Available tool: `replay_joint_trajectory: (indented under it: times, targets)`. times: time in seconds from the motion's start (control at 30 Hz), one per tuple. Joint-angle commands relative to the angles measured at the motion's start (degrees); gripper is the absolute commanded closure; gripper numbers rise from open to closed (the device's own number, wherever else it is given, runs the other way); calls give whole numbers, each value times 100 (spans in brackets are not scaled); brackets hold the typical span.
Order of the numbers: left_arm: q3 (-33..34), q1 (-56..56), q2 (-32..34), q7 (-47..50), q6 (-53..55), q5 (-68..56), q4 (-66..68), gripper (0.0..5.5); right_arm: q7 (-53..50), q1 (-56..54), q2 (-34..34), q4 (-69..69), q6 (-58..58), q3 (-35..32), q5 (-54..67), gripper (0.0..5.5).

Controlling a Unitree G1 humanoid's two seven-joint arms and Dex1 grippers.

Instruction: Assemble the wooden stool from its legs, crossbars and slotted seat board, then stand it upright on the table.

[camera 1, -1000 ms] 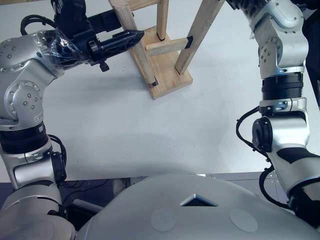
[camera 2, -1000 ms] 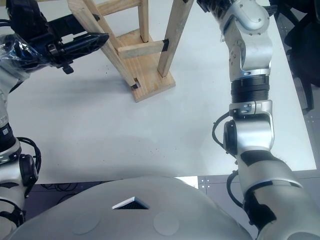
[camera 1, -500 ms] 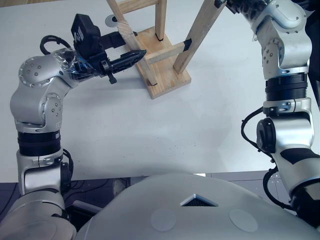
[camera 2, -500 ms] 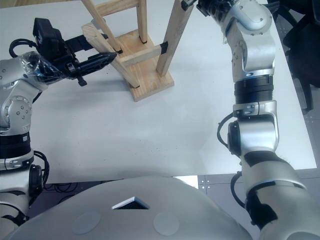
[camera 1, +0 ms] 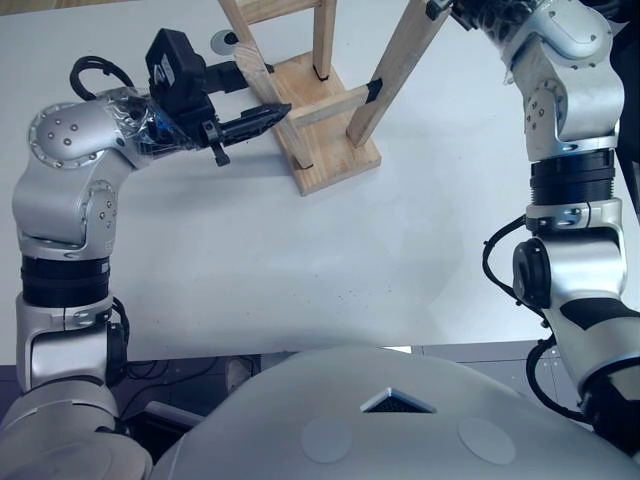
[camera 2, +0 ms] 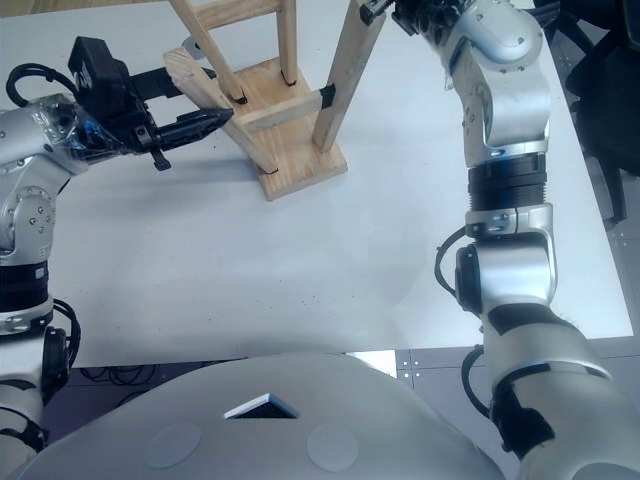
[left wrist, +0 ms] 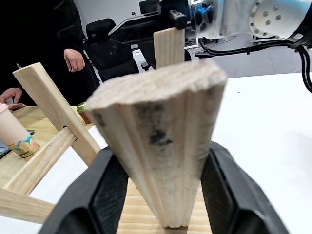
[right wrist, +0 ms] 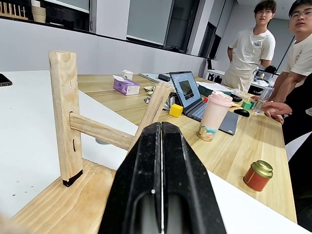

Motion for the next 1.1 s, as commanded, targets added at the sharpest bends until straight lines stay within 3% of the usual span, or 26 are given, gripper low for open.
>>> replay_joint_trajectory:
  times: [0.03,0.23,0.33,0.53,0.73,0.87,0.97,1.1]
  targets:
    - [-1167,295,204,309,361,1422,519,349,90,716,453,107,703,861,-388,550]
    - [-1583,87,215,350,158,1774,800,349,91,824,591,-81,884,1089,-337,550]
    - [-1332,95,352,124,330,1302,618,277,90,816,565,-74,926,1102,-323,550]
    - [-1046,120,608,-349,452,1239,357,202,36,751,523,23,921,1035,-319,550]
    - [-1013,375,1302,-471,260,1944,604,202,60,746,531,4,966,997,-286,550]
    - [-601,472,969,-48,636,1763,495,202,164,902,518,-331,1437,974,-9,550]
    - [-397,632,580,236,1120,1430,183,235,144,949,496,-476,1649,1043,67,550]
    - [-582,897,683,298,1246,1678,251,311,154,905,499,-494,1755,1073,87,550]
